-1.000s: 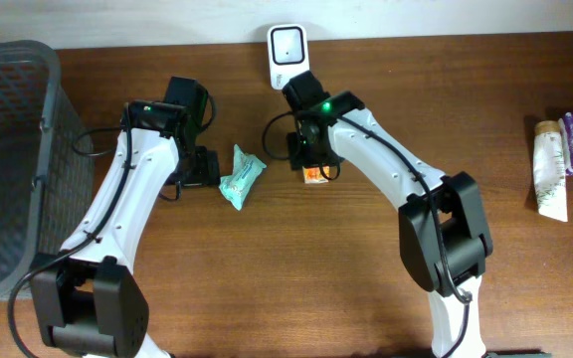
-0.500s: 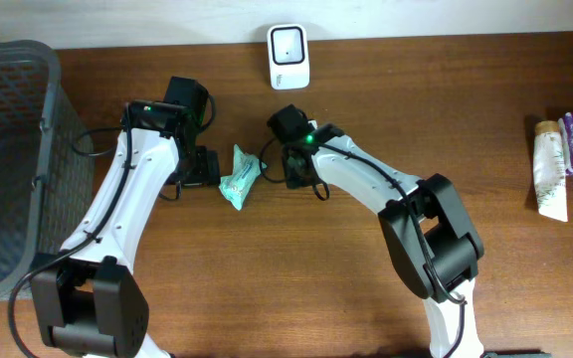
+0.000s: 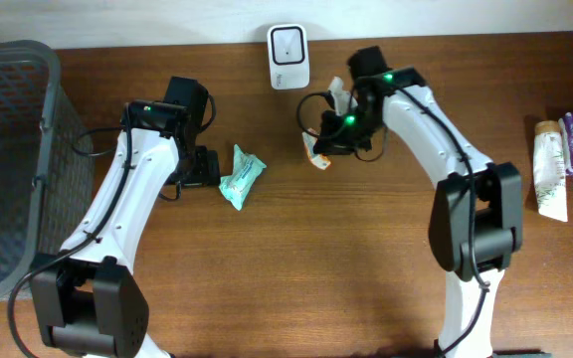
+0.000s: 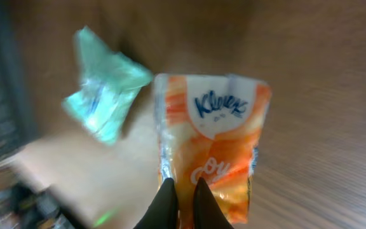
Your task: Scan the item barcode
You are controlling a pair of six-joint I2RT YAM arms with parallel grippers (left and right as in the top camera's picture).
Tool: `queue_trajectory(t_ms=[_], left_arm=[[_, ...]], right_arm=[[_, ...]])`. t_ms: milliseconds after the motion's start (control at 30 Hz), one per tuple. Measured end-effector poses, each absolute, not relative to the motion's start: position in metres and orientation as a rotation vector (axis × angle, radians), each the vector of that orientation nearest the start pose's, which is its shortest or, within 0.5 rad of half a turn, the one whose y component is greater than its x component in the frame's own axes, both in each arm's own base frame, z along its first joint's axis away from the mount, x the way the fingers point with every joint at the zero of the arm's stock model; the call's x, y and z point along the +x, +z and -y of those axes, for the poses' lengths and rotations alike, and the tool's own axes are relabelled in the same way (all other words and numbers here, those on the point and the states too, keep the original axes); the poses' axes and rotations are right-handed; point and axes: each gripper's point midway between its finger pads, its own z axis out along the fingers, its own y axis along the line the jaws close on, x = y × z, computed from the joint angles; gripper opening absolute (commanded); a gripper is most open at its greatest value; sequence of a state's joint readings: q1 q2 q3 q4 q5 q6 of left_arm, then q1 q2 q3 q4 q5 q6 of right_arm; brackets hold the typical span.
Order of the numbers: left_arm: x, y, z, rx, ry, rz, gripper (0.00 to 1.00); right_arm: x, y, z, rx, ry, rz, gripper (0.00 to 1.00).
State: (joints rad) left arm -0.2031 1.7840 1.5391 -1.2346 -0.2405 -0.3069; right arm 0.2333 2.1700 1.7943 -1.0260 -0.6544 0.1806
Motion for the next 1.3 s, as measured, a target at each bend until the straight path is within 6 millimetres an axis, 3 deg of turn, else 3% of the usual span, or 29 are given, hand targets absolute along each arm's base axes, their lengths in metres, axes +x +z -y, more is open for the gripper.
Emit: queue_trajectory(t_ms=[67, 133, 200, 267, 367, 400, 433, 467, 500, 567, 633, 767, 833, 867, 900, 933, 967, 1033, 1067, 1167, 1267, 1300], left_arm=[[0.351, 0.13, 0.031, -0.171, 0.313, -2.971, 0.99], [0.351, 0.13, 0.031, -0.171, 0.313, -2.971, 0.99], [0.351, 0.13, 0.031, -0.171, 0.314, -2.972, 0.99], [0.351, 0.13, 0.031, -0.171, 0.314, -2.972, 0.99], [0.351, 0.13, 0.031, -0.171, 0.314, -2.972, 0.99], [0.351, 0.13, 0.031, -0.171, 0.313, -2.972, 0.99], [0.351, 0.13, 0.031, -0.171, 0.313, -2.971, 0.99], [0.351, 0.13, 0.031, -0.171, 0.314, -2.972, 0.99], [0.351, 0.13, 0.031, -0.171, 0.314, -2.972, 0.99], [0.351, 0.13, 0.031, -0.171, 0.314, -2.972, 0.99], [0.351, 0.13, 0.031, -0.171, 0.314, -2.972, 0.99], [0.351, 0.13, 0.031, -0.171, 0.314, -2.972, 0.99], [0.351, 0.13, 0.031, -0.171, 0.314, -2.972, 0.99], [0.351, 0.13, 0.031, -0.171, 0.314, -2.972, 0.99], [0.351, 0.13, 0.031, -0.171, 0.314, -2.972, 0.99], [0.351, 0.13, 0.031, -0.171, 0.314, -2.972, 0.99], [0.351, 0.13, 0.031, -0.171, 0.314, -2.972, 0.99], [0.351, 0.13, 0.031, -0.171, 0.314, -2.972, 0.99], [0.351, 0.13, 0.031, -0.171, 0.314, -2.972, 0.99], [0.351, 0.13, 0.031, -0.171, 0.314, -2.972, 0.99], [0.351, 0.13, 0.031, -0.171, 0.314, -2.972, 0.99], [0.351, 0.13, 0.031, -0.171, 0.314, -2.972, 0.99]], right_arm=[[0.392, 0.073, -0.207, -0.121, 1.26, -2.959, 0.04], [0.377, 0.054, -0.208, -0.093, 1.365, -2.956, 0.04], [0.367, 0.03, -0.19, 0.005, 1.302, -3.017, 0.04], [0.376, 0.021, -0.161, 0.116, 1.19, -3.042, 0.07], [0.385, 0.022, -0.109, 0.319, 1.1, -3.06, 0.21], [0.388, 0.028, -0.097, 0.358, 1.09, -3.061, 0.3], [0.387, 0.035, -0.089, 0.37, 1.084, -3.072, 0.45], [0.389, 0.045, -0.081, 0.35, 1.081, -3.07, 0.49], [0.391, 0.052, -0.081, 0.302, 1.082, -3.063, 0.44], [0.389, 0.054, -0.093, 0.196, 1.082, -3.071, 0.44], [0.392, 0.049, -0.118, 0.04, 1.045, -3.055, 0.61], [0.39, 0.038, -0.152, -0.15, 0.909, -3.066, 0.61], [0.393, 0.036, -0.153, -0.167, 0.879, -3.057, 0.92], [0.394, 0.034, -0.15, -0.163, 0.854, -3.061, 0.87], [0.395, 0.034, -0.149, -0.163, 0.84, -3.063, 0.66], [0.395, 0.033, -0.148, -0.16, 0.833, -3.064, 0.37], [0.395, 0.033, -0.147, -0.162, 0.823, -3.066, 0.28], [0.395, 0.032, -0.147, -0.164, 0.815, -3.068, 0.29], [0.394, 0.031, -0.147, -0.162, 0.816, -3.071, 0.37], [0.391, 0.026, -0.153, -0.185, 0.815, -3.07, 0.42], [0.385, 0.013, -0.159, -0.167, 0.817, -3.076, 0.42], [0.385, 0.011, -0.16, -0.146, 0.824, -3.073, 0.36]])
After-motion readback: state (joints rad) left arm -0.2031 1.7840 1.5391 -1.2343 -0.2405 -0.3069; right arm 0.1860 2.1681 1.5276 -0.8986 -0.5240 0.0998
